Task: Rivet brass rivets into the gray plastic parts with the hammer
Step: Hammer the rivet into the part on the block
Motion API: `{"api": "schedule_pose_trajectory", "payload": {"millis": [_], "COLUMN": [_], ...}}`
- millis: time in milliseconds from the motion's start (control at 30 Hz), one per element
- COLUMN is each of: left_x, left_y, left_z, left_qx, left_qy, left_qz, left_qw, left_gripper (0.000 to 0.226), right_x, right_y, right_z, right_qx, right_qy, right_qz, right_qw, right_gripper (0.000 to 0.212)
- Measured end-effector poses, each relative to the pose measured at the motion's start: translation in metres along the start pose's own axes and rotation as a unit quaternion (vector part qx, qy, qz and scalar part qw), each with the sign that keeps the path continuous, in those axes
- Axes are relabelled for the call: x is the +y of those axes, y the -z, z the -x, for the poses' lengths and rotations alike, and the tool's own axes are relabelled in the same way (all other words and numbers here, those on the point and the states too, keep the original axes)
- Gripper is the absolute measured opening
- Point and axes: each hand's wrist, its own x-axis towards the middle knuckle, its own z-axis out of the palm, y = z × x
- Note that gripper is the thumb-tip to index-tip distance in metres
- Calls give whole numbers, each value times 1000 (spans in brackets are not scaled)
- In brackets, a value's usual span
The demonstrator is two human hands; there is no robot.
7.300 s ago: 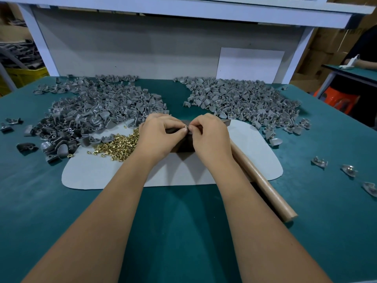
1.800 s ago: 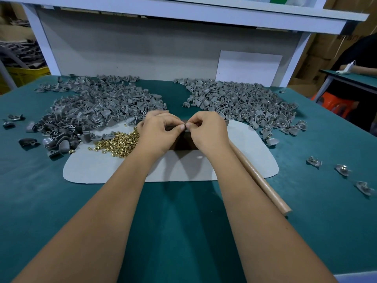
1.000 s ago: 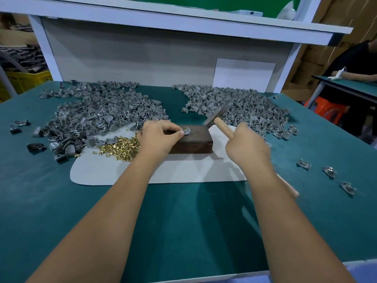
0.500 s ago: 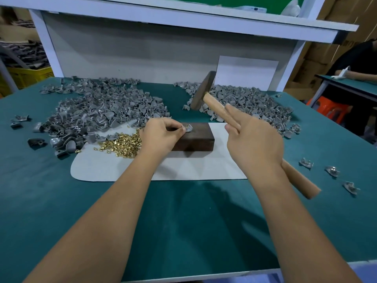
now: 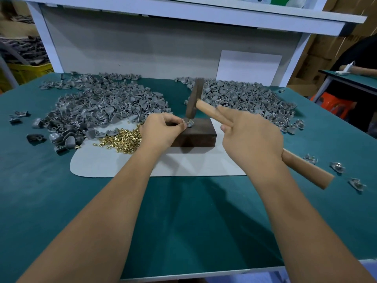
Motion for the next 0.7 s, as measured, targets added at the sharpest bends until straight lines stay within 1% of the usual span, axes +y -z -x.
{"api": "schedule_pose_trajectory", "payload": {"millis": [100, 133, 233, 267, 367, 400, 533, 667, 700], "left_x": [-1, 0, 2, 2, 3, 3, 3, 3, 2], "left_y": [-1, -1, 1, 1, 0, 1, 2, 0, 0], "left_z": [0, 0, 1, 2, 3, 3, 1, 2, 2], "left_qx": [3, 2, -5, -4, -4, -4, -2, 5, 4], "left_qy": [4, 4, 10, 11, 12, 11, 12, 20, 18], "left_qz": [-7, -8, -11, -11, -6, -8, -10, -10, -16], "left_qw": [1000, 1000, 1000, 1000, 1000, 1000, 1000, 1000, 1000], "left_gripper": [17, 17, 13, 12, 13, 15, 21, 20, 21], "right_x": [-3, -3, 1, 3, 3, 2, -1, -1, -2], "right_y": [1, 0, -4, -3, 0, 0, -3, 3, 4], "right_z": [0, 2, 3, 1, -2, -1, 2, -4, -3], "right_qx": [52, 50, -12, -12, 55, 65, 3, 74, 78], "right_qy": [-24, -19, -2, -9, -38, -35, 22, -8, -12], "right_qz": [-7, -4, 12, 12, 16, 22, 30, 31, 27], "right_qw": [998, 999, 1000, 1000, 998, 997, 999, 997, 997], "right_gripper": [49, 50, 49, 48, 48, 48, 49, 49, 49]}}
